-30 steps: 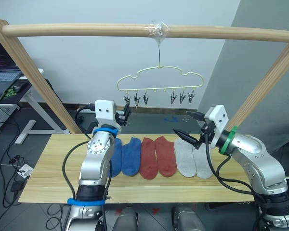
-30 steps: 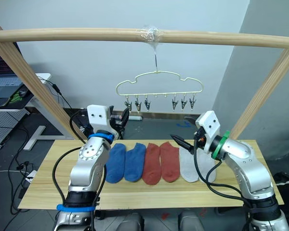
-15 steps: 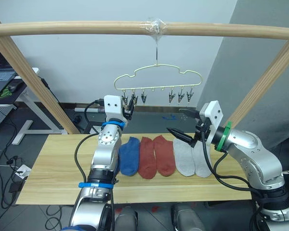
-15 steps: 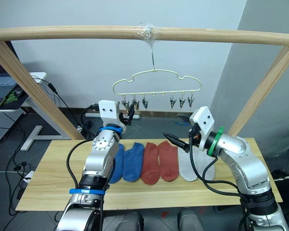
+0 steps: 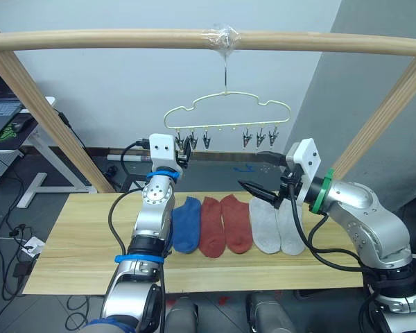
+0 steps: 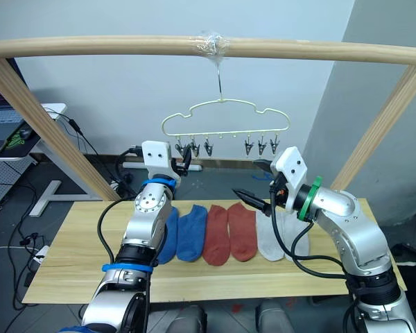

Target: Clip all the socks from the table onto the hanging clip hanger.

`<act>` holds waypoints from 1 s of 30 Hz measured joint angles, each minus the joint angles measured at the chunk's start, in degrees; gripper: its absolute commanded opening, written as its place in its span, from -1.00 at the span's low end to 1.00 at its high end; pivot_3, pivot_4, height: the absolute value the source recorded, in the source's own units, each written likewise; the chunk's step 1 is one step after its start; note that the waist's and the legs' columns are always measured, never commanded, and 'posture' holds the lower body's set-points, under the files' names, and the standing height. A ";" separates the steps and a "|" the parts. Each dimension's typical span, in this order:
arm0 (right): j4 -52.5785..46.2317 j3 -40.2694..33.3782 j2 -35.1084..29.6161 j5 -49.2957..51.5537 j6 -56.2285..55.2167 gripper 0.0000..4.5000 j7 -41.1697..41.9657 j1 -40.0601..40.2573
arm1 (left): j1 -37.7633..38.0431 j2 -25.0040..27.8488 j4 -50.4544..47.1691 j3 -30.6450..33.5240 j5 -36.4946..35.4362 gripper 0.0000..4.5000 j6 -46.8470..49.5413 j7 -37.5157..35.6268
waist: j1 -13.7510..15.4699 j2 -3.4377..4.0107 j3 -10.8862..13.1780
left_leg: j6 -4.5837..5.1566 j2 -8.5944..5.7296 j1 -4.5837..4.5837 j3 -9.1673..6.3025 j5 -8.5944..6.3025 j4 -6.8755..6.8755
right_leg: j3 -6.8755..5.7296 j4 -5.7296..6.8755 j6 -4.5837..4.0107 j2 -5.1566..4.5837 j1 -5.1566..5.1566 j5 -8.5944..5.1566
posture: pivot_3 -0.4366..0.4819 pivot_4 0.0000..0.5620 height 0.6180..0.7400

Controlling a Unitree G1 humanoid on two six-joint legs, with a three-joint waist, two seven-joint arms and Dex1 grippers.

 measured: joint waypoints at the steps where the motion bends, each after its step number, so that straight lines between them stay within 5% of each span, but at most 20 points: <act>1: 0.00 0.00 -0.10 0.00 0.00 1.00 0.03 -0.27 | -0.22 0.00 0.10 0.06 -0.01 0.33 -0.33 0.02 | 0.00 0.00 0.00 | 0.00 0.00 -0.01 0.00 0.00 -0.01 | 0.00 -0.01 0.01 0.00 0.00 0.00 | -0.14 -0.40 1.00; 10: 0.15 -0.07 -0.13 0.13 0.21 1.00 -0.17 -0.42 | -0.29 -0.07 1.91 0.08 -0.03 0.33 -0.96 -0.12 | 0.00 0.00 0.02 | 0.00 0.00 -0.03 -0.01 0.00 -0.03 | -0.01 -0.01 0.05 0.00 -0.04 0.03 | -0.13 -0.42 1.00; 22: 0.12 -0.28 -0.14 0.54 1.02 1.00 -1.22 -0.41 | -1.53 -0.64 4.21 0.10 -0.44 -0.97 -2.96 -2.23 | -0.02 0.00 0.02 | 0.00 0.00 -0.05 0.00 0.00 -0.03 | 0.00 -0.02 0.06 0.00 -0.05 0.03 | -0.15 -0.42 1.00; 30: 0.01 -0.36 0.11 1.01 1.40 1.00 -2.41 -0.11 | -1.92 0.24 4.44 0.25 -0.30 -0.99 -3.26 -2.45 | -0.05 0.00 0.05 | 0.00 0.00 -0.06 -0.01 0.00 -0.04 | -0.01 -0.02 0.06 0.00 -0.06 0.03 | -0.15 -0.41 1.00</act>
